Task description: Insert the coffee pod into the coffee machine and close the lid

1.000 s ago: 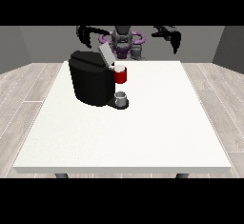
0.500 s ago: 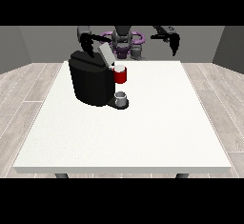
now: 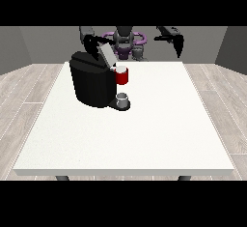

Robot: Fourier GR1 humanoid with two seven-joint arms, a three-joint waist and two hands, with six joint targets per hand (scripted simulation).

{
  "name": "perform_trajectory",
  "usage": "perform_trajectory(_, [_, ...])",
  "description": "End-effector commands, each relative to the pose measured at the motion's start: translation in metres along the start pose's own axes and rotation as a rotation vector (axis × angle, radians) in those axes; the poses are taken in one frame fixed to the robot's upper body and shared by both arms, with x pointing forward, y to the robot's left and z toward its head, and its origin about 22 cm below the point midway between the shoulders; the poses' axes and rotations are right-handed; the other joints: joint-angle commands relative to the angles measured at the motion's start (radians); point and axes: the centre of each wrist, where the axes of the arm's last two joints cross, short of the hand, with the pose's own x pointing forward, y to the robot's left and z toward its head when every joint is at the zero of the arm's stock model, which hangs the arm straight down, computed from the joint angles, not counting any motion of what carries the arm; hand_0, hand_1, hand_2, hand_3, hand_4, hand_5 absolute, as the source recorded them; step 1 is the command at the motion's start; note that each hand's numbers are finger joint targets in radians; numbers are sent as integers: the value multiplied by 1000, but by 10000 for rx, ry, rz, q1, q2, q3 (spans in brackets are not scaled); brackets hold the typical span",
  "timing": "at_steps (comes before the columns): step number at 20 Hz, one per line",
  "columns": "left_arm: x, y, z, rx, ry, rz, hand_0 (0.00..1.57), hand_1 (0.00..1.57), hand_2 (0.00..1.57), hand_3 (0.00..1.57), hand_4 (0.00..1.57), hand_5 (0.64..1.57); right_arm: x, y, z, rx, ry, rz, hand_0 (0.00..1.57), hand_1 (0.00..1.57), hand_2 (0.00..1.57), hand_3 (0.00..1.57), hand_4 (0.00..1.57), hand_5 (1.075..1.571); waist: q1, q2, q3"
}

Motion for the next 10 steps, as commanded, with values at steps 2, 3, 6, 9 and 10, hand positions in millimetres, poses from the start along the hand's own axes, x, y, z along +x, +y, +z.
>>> perform_trajectory(2, [6, 8, -8, 325, -19, 39, 0, 0, 0, 0, 0, 1571, 8, 11, -11, 586, 67, 120, 0, 0, 0, 0, 0, 1571, -229, 137, 18])
perform_trajectory(3, [7, -8, -9, 131, 144, -272, 0, 0, 0, 0, 0, 1571, 12, 14, -18, 176, 5, -5, 0, 0, 0, 0, 0, 1571, -67, 190, 19])
perform_trajectory(6, [13, -5, -17, 50, -649, -63, 0, 0, 0, 0, 0, 1571, 28, 4, -29, 385, -573, 179, 0, 0, 0, 0, 0, 1571, 69, 852, 17])
perform_trajectory(9, [-3, -1, 5, 9, -104, -97, 0, 0, 0, 0, 0, 1571, 15, -5, -22, 531, 37, 356, 0, 0, 0, 0, 0, 1571, 152, 251, 17])
perform_trajectory(10, [15, -7, -11, 136, -389, -334, 0, 0, 0, 0, 0, 1571, 21, -1, -30, 197, -356, 231, 0, 0, 0, 0, 0, 1571, 180, 521, 19])
